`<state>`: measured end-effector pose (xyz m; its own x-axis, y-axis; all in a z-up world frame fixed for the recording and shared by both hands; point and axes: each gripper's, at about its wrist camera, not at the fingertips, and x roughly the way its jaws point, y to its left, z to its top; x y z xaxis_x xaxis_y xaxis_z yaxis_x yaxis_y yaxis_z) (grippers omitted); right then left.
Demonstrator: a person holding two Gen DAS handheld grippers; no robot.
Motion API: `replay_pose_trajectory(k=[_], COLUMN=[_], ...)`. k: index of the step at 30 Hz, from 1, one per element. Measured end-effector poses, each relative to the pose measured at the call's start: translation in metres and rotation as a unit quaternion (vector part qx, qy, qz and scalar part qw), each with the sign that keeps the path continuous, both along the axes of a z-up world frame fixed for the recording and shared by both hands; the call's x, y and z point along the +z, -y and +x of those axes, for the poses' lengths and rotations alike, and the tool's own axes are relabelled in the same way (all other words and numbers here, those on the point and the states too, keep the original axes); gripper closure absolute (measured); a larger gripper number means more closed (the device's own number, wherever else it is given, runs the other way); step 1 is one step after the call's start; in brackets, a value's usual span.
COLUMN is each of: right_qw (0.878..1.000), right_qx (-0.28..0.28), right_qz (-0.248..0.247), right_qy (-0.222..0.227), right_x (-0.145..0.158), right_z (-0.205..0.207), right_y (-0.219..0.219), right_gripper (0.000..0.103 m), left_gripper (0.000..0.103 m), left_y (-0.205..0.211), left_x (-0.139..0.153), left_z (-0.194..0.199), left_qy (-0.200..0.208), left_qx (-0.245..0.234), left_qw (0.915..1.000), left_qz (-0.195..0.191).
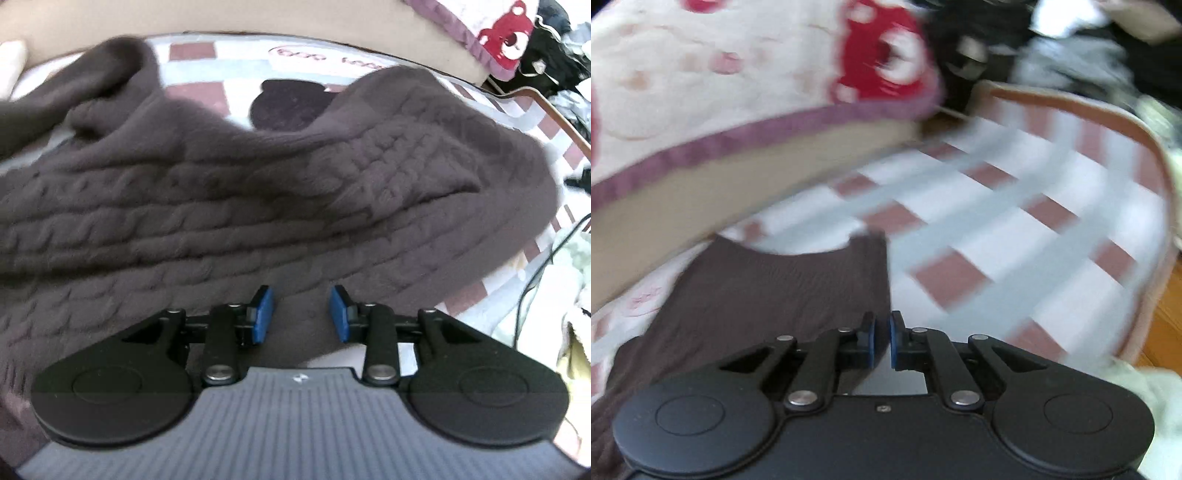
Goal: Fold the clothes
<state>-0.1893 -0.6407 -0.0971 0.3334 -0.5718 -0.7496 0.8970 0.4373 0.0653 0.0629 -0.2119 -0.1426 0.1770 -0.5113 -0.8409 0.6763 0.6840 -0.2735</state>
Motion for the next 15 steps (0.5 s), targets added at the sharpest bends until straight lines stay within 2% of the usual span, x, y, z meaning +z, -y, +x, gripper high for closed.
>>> replay_pose_trajectory(k=[1, 3, 5, 7, 8, 10, 12, 13, 15], right_qw=[1.0, 0.996, 1.0, 0.996, 0.992, 0.985, 0.975, 0.967, 0.953], right_qx=[-0.014, -0.042, -0.022, 0.021, 0.049, 0.112, 0.185, 0.223, 0.282], right_qz=[-0.005, -0.016, 0.015, 0.051, 0.065, 0.075, 0.067, 0.062, 0.058], right_qy=[-0.027, -0.081, -0.005, 0.072, 0.096, 0.112, 0.105, 0.101, 0.095], right_x=[-0.004, -0.011, -0.01, -0.01, -0.012, -0.014, -0.011, -0.008, 0.0], right_z=[0.002, 0.005, 0.003, 0.009, 0.018, 0.047, 0.081, 0.099, 0.13], right_y=[0.002, 0.007, 0.009, 0.009, 0.007, -0.002, -0.011, -0.016, -0.019], right_gripper=[0.091, 0.087, 0.087, 0.086, 0.086, 0.084, 0.079, 0.069, 0.056], left_gripper=[0.068, 0.064, 0.064, 0.064, 0.064, 0.064, 0.064, 0.064, 0.066], left_y=[-0.004, -0.013, -0.024, -0.033, -0.036, -0.038, -0.034, -0.031, -0.023], left_x=[0.001, 0.002, 0.002, 0.001, 0.0, 0.003, 0.008, 0.013, 0.026], left_z=[0.0, 0.001, 0.003, 0.007, 0.009, 0.012, 0.017, 0.02, 0.025], left_qy=[-0.002, -0.009, -0.027, -0.047, -0.053, -0.048, -0.031, -0.02, -0.003], left_qx=[0.002, 0.011, 0.026, 0.044, 0.052, 0.062, 0.068, 0.069, 0.066], left_qw=[1.0, 0.9999, 0.9991, 0.9974, 0.9965, 0.996, 0.9966, 0.997, 0.9976], left_qz=[0.002, -0.002, -0.018, -0.033, -0.039, -0.041, -0.034, -0.029, -0.021])
